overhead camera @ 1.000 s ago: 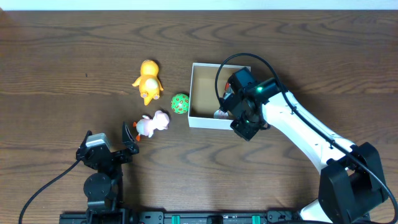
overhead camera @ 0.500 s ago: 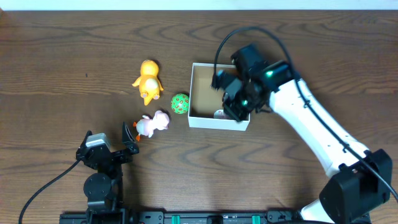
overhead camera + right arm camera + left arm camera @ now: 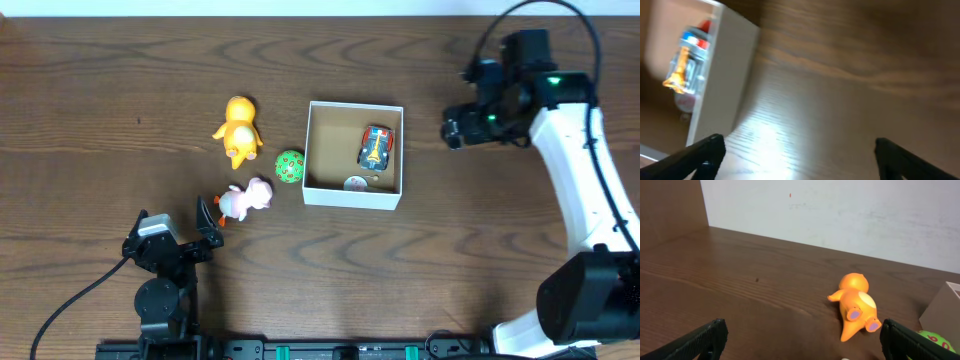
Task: Pack container
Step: 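Raise the right gripper out of the box to the upper right, then move the left gripper down onto the orange dinosaur toy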
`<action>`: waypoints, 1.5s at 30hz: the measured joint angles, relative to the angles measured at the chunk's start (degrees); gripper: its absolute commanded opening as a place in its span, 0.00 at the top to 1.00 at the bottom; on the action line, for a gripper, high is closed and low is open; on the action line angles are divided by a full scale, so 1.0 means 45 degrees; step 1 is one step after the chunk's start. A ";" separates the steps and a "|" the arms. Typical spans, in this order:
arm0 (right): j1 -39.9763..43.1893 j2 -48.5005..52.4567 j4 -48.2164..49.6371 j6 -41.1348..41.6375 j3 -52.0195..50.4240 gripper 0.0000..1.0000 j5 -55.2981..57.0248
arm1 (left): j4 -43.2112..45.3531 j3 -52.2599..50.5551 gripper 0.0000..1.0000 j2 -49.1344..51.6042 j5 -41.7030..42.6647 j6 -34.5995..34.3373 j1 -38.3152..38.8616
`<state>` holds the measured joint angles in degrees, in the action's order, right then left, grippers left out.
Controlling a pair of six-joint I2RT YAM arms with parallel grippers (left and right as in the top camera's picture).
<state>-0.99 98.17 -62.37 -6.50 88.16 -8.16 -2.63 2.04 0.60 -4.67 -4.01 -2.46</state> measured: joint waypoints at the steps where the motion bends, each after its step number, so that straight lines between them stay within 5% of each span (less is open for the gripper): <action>1: 0.0185 0.0000 -0.0112 0.0015 0.0000 0.01 0.0019 | 0.0000 0.0000 0.02 -0.0005 0.0000 0.0000 -0.0005; 19: 0.0889 0.0000 -0.0291 0.0019 0.0000 0.01 0.0058 | 0.0175 -0.0063 0.02 -0.0005 0.0029 -0.0005 0.0000; 29: 0.0894 0.0000 -0.0301 0.0019 0.0000 0.01 0.0058 | -0.0840 0.0403 0.02 0.0617 0.1972 -0.0005 0.0000; 36: 0.0894 0.0000 -0.0330 0.0019 0.0024 0.01 0.0058 | -0.2084 0.4930 0.02 0.5561 0.2370 0.0010 0.0005; 45: 0.0894 0.0000 -0.0321 0.0019 0.0063 0.01 0.0058 | -0.9102 1.5018 0.02 1.5620 0.2395 0.0801 0.0010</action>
<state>3.03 98.17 -63.81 -6.42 88.44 -7.90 -43.59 69.63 70.89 6.11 -0.40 -2.42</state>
